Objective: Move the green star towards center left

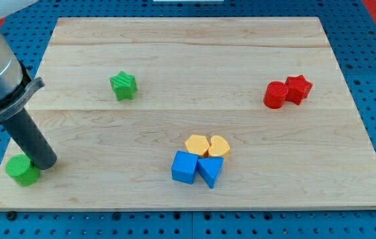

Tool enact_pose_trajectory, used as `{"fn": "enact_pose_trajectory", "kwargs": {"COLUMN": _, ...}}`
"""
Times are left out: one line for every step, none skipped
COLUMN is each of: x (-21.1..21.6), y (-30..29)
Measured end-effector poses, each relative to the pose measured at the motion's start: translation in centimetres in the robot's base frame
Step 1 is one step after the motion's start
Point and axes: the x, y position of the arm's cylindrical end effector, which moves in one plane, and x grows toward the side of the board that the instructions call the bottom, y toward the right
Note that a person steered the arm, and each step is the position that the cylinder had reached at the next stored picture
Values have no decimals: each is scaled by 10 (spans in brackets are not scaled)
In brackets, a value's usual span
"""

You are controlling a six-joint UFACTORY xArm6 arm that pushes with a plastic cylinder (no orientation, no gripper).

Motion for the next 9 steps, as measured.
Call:
{"fn": "enact_pose_trajectory", "kwargs": {"x": -44, "y": 53}}
{"fn": "enact_pose_trajectory", "kwargs": {"x": -82, "y": 113}}
{"fn": "enact_pose_trajectory", "kwargs": {"x": -133, "y": 160}}
{"fn": "enact_pose_trajectory", "kwargs": {"x": -196, "y": 155}}
{"fn": "enact_pose_trajectory", "kwargs": {"x": -192, "y": 133}}
{"fn": "enact_pose_trajectory", "kwargs": {"x": -154, "y": 131}}
{"fn": "enact_pose_trajectory", "kwargs": {"x": -138, "y": 102}}
{"fn": "enact_pose_trajectory", "kwargs": {"x": -163, "y": 82}}
{"fn": "enact_pose_trajectory", "kwargs": {"x": -168, "y": 58}}
